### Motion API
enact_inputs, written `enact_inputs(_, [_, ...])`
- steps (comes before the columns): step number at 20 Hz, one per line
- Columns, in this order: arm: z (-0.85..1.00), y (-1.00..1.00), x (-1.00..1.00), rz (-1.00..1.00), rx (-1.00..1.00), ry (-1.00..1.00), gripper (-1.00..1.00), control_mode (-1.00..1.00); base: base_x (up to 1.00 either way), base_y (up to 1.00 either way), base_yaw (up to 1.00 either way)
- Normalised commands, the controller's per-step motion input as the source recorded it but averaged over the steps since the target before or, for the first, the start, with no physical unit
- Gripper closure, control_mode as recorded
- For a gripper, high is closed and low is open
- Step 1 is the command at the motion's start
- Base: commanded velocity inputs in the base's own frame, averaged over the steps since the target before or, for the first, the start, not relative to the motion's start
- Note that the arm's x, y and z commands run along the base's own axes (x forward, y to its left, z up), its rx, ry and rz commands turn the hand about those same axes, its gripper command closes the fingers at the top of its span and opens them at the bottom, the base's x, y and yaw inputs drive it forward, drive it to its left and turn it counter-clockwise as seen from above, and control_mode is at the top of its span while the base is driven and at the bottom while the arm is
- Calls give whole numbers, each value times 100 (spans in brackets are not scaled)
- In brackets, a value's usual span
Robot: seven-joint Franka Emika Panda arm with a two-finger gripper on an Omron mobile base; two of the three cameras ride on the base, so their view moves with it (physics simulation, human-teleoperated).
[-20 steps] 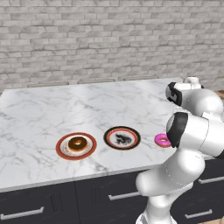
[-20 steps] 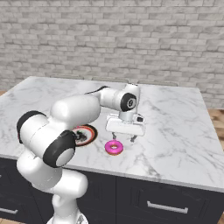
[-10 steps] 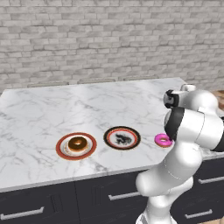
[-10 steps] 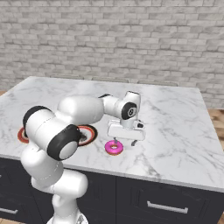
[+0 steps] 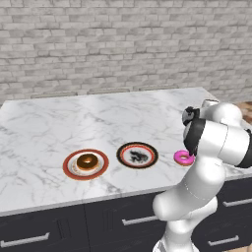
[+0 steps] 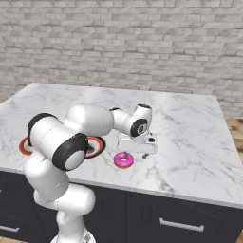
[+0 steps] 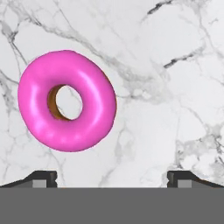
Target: Place the pastries on the plates.
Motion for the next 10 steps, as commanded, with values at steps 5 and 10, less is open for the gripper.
enact_inputs(5, [-27, 9, 0, 0, 0, -10, -100, -100, 0, 0, 0])
enact_inputs(10, [-25, 24, 0, 0, 0, -3, -100, -100, 0, 0, 0])
